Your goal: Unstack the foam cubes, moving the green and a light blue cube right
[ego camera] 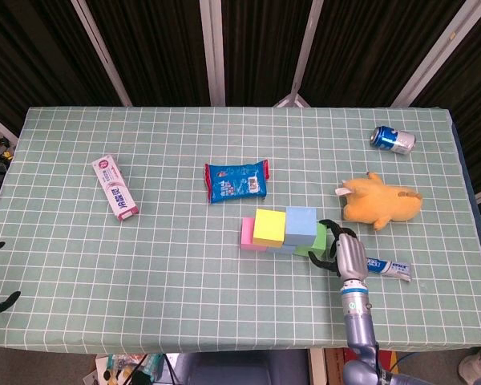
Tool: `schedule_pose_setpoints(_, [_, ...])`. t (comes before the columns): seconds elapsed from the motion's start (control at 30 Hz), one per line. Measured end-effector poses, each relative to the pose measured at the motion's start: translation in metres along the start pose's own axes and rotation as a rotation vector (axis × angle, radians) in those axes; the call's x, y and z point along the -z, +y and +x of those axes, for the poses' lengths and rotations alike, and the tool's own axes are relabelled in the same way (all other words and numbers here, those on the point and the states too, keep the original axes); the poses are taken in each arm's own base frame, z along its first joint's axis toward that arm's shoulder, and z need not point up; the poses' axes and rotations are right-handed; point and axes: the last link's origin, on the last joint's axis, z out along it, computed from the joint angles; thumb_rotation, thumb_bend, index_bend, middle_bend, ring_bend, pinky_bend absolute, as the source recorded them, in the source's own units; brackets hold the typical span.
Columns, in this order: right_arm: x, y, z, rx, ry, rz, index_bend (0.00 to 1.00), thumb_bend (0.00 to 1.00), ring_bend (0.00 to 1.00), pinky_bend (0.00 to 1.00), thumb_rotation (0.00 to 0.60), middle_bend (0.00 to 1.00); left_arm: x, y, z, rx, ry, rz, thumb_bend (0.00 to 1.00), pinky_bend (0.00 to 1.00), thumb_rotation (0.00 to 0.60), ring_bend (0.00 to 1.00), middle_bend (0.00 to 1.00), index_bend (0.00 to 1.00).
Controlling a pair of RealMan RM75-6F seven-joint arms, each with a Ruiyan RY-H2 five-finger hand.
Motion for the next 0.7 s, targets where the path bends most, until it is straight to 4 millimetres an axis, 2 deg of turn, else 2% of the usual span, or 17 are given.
schedule_pose_setpoints(0.2, [-0.001,-0.016,0.002,-0.017,0.010,0.040,0.33,0.35,0.70,0.21,0.600,0.35,0.001,0.001,0.000,0.001,-0.001,-0.003,0.10,0.00,0.600,0.00,0.00,0.21])
schedule_pose_setpoints(0.4, [-0.001,-0.054,-0.001,-0.016,0.002,0.121,0.33,0.35,0.70,0.21,0.600,0.35,0.000,0.000,0.000,0.003,0.000,-0.002,0.10,0.00,0.600,0.00,0.00,0.21])
schedule_pose_setpoints(0.6, [0.012,-0.107,-0.007,-0.081,-0.012,0.214,0.33,0.35,0.70,0.21,0.600,0.35,0.000,-0.001,0.001,0.007,0.002,0.000,0.10,0.00,0.600,0.00,0.00,0.21])
schedule_pose_setpoints(0.7, [0.013,-0.112,-0.005,-0.093,0.005,0.211,0.34,0.35,0.70,0.21,0.600,0.35,-0.001,-0.002,0.002,0.011,0.002,-0.001,0.10,0.00,0.600,0.00,0.00,0.21])
